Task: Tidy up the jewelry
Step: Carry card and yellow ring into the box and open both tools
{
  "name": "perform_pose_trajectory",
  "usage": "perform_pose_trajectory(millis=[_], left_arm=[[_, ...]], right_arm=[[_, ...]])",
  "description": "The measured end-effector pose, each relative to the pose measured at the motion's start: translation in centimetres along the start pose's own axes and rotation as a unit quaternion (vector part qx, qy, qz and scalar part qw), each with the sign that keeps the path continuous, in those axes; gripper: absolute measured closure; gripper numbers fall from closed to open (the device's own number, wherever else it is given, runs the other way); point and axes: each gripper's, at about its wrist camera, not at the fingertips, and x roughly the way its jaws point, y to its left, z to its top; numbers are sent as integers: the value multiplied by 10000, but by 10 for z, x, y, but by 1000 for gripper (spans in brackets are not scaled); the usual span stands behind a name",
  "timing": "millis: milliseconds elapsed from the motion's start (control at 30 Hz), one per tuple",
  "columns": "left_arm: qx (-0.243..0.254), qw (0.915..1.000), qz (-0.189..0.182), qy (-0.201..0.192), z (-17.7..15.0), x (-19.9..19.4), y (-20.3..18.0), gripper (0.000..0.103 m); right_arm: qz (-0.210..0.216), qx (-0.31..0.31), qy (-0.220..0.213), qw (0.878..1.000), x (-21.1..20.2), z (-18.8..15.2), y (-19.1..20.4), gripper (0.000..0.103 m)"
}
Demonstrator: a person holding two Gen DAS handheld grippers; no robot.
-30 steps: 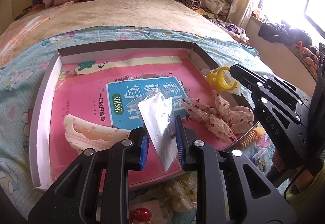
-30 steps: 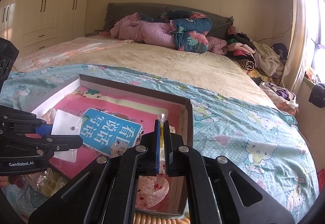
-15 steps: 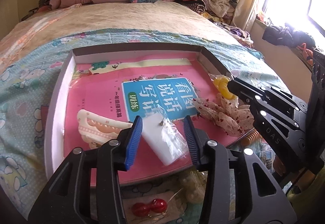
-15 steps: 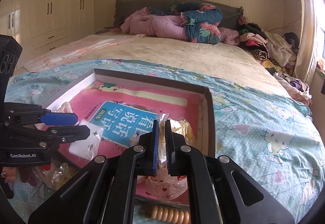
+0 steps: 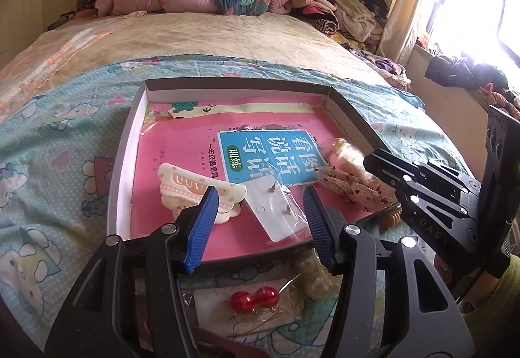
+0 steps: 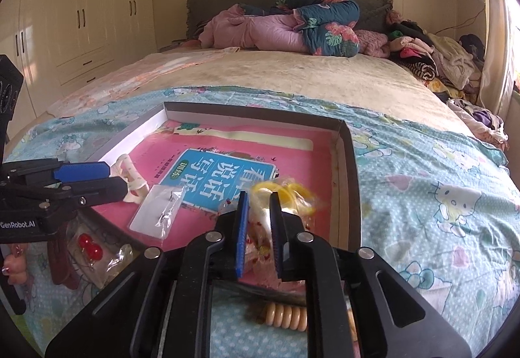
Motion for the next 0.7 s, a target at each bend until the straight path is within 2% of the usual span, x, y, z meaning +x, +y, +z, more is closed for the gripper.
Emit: perform_pose_trajectory(millis=[167, 400, 700], left_arm=[[-24, 9999, 46, -101, -3, -10, 1, 49], [-115, 9997, 85, -222, -10, -25, 3, 39], [-198, 9990, 95, -401, -19, -42, 3, 18]], right_arm=[[44, 87, -27, 9999, -11, -4, 1, 69], [49, 175, -245, 9995, -36, -7, 4, 53], [-63, 300, -477, 9984, -64, -14, 8, 34]])
